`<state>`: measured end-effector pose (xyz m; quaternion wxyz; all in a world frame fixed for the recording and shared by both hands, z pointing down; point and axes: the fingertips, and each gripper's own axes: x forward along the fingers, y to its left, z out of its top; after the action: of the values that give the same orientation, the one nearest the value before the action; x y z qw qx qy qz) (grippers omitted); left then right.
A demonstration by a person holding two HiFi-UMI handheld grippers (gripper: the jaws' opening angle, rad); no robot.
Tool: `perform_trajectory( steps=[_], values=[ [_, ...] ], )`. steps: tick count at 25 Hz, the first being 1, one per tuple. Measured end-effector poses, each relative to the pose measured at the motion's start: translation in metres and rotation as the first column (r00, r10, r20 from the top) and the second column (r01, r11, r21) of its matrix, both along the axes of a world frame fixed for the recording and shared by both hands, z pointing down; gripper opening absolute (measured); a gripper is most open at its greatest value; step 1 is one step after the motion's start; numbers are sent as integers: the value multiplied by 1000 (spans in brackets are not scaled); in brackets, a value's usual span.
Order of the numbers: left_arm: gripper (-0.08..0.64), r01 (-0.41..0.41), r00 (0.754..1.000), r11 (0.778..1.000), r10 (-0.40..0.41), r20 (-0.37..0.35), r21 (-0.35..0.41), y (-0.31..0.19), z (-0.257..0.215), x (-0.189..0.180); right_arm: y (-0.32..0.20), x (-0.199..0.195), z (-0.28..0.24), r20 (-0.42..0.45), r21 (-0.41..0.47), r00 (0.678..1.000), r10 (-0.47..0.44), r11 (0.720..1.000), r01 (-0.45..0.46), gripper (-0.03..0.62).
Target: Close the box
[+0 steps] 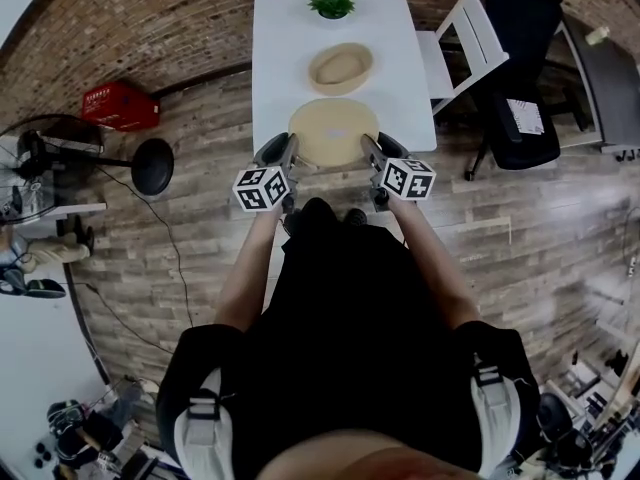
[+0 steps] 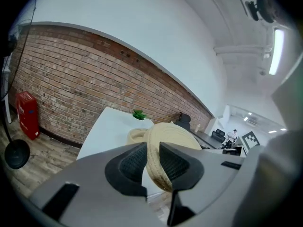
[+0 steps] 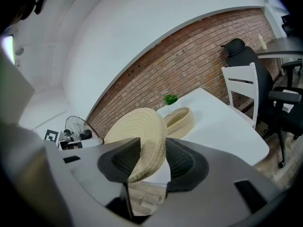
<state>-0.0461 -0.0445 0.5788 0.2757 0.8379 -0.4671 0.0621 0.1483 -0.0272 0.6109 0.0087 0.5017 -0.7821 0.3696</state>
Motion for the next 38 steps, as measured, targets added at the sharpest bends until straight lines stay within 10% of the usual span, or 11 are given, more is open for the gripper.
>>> perform_trajectory(
  steps=[38],
  values=[
    [89,-47,994,995,37,-105,-90,-185,50,32,-189,34,37,-85,-89,995,51,994,-59,155]
  ],
)
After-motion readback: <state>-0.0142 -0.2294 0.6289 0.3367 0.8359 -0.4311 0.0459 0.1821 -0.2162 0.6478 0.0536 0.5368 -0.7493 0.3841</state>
